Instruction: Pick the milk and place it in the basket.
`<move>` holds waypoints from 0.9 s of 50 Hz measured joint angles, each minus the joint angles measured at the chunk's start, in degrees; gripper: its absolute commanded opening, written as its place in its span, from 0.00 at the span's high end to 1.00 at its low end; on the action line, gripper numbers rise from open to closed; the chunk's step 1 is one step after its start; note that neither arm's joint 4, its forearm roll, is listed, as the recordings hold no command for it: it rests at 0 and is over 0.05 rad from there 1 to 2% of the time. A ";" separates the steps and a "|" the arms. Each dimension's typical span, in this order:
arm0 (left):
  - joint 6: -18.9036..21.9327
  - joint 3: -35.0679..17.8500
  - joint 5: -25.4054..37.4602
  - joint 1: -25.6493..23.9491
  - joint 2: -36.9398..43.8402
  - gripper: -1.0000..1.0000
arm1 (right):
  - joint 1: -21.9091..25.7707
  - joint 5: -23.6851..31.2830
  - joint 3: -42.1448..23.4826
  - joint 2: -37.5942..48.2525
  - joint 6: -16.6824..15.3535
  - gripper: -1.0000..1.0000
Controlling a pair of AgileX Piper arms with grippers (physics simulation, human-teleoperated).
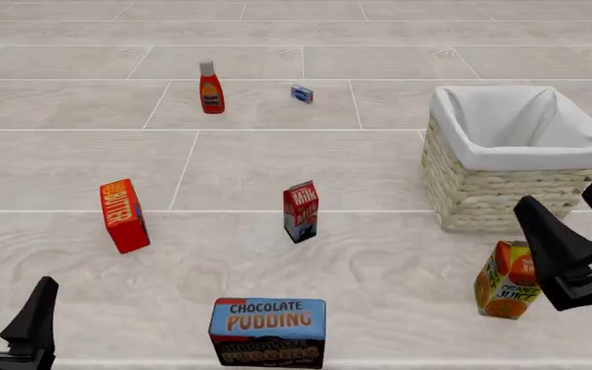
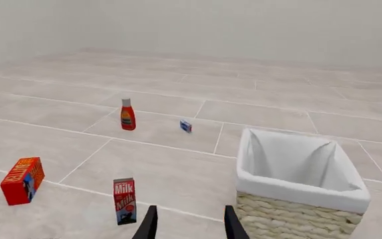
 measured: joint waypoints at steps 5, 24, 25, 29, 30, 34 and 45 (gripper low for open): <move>0.00 0.00 0.00 0.00 0.00 0.00 | 3.00 -2.33 -2.42 5.35 -1.26 0.00; 0.00 0.00 0.00 0.00 0.01 0.00 | 13.21 -8.31 -12.83 27.96 -1.01 0.00; 0.00 0.00 0.00 0.00 0.00 0.00 | 13.68 -8.39 -13.46 29.00 -0.68 0.00; 0.00 0.00 0.00 0.00 0.00 0.00 | 15.06 -8.42 -16.03 33.11 -0.07 0.00; 0.00 0.00 0.00 0.00 0.00 0.00 | 15.40 -8.34 -16.70 34.09 -0.09 0.00; 0.00 0.00 0.00 0.00 0.01 0.00 | 16.36 -7.76 -19.20 37.62 -0.02 0.00; 0.00 0.00 0.00 0.00 0.01 0.00 | 18.84 -6.54 -24.84 45.58 -0.26 0.00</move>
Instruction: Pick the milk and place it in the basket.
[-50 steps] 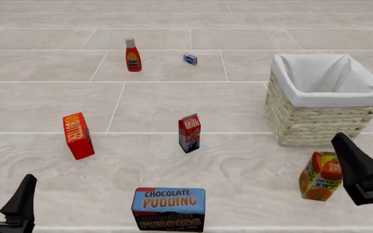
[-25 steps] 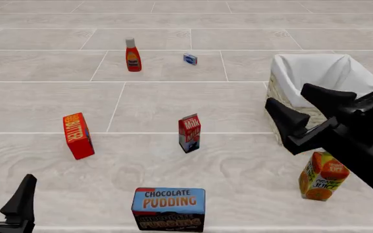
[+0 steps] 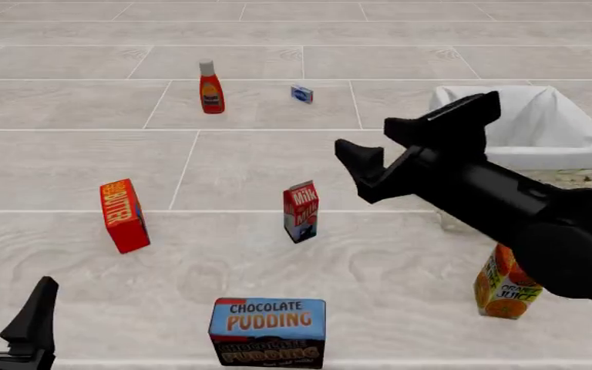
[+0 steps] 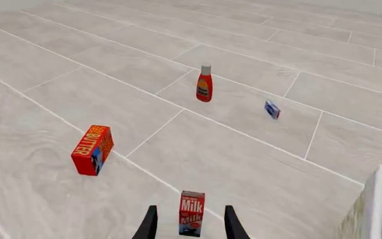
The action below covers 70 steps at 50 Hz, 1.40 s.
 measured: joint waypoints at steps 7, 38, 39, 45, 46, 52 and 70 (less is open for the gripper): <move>0.00 0.00 0.00 0.00 0.00 0.00 | -0.16 -0.26 -2.06 4.42 -0.89 0.00; 0.00 0.00 0.00 0.00 0.00 0.00 | -0.43 -3.99 -7.70 20.44 3.25 0.00; 0.00 0.00 0.00 0.00 0.00 0.00 | -0.48 -4.17 -7.85 20.96 3.42 0.00; -0.01 0.00 0.00 0.00 0.00 0.00 | -0.63 -5.08 -8.82 23.89 4.23 0.00; -0.01 0.00 0.00 0.00 0.00 0.00 | -0.64 -5.19 -8.98 24.33 4.34 0.00; 0.00 0.00 0.00 0.00 0.00 0.00 | -0.75 -5.80 -10.12 26.91 4.98 0.00; 0.00 0.00 0.00 0.00 0.00 0.00 | -0.98 -7.91 -12.92 34.40 7.14 0.00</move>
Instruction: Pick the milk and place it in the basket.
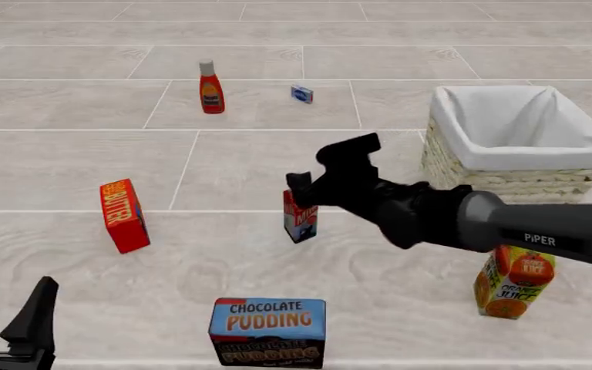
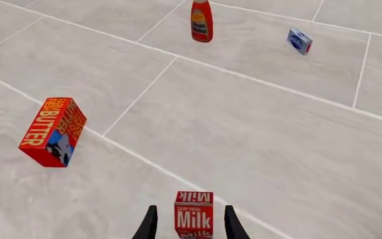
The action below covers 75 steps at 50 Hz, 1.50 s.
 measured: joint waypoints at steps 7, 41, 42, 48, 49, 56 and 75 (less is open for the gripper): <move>0.00 0.00 0.00 0.00 0.00 0.00 | -0.18 -0.86 -1.01 2.87 0.90 0.00; 0.16 -0.14 0.16 0.07 -0.13 0.00 | 0.30 -3.49 -5.85 15.23 5.55 0.00; 0.17 -0.14 0.17 0.08 -0.15 0.00 | 0.33 -3.51 -5.93 15.43 5.63 0.00; 0.10 -0.10 0.23 0.14 -0.16 0.00 | 0.12 -3.47 -6.09 15.64 5.39 1.00; 0.08 -0.09 0.24 0.15 -0.14 0.00 | 0.13 -3.44 -6.10 15.63 5.34 1.00; 0.04 -0.13 0.30 0.18 -0.12 0.00 | 0.21 -3.15 -6.15 15.57 4.79 1.00; 0.00 -0.39 0.55 0.22 -0.07 0.00 | 0.25 -1.10 -4.73 11.30 2.22 1.00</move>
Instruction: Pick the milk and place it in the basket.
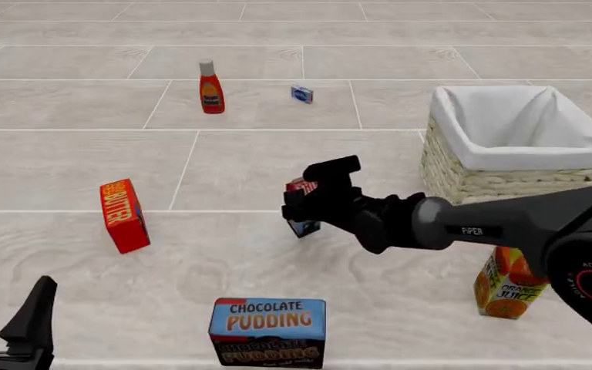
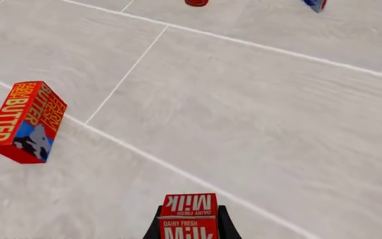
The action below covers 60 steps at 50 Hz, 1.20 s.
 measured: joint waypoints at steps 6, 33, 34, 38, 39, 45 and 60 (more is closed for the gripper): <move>0.00 -0.02 0.08 0.01 -0.06 0.00 | -0.09 0.71 0.61 -2.41 -0.95 1.00; 0.01 0.09 0.20 0.02 -0.29 0.00 | -2.30 10.78 -2.55 -17.16 -5.66 1.00; 0.01 0.10 0.19 0.02 -0.29 0.00 | -2.43 11.24 -2.88 -17.57 -5.82 1.00; 0.01 0.15 0.15 0.02 -0.29 0.00 | -3.14 13.10 -4.35 -18.96 -6.55 1.00; 0.01 0.17 0.13 0.02 -0.29 0.00 | -3.31 13.60 -4.80 -19.26 -6.74 1.00; 0.00 0.27 0.04 0.02 -0.29 0.00 | -4.41 16.69 -7.87 -20.79 -7.86 1.00; 0.01 0.38 -0.08 0.02 -0.28 0.00 | -8.87 22.46 -13.49 -24.77 -9.33 1.00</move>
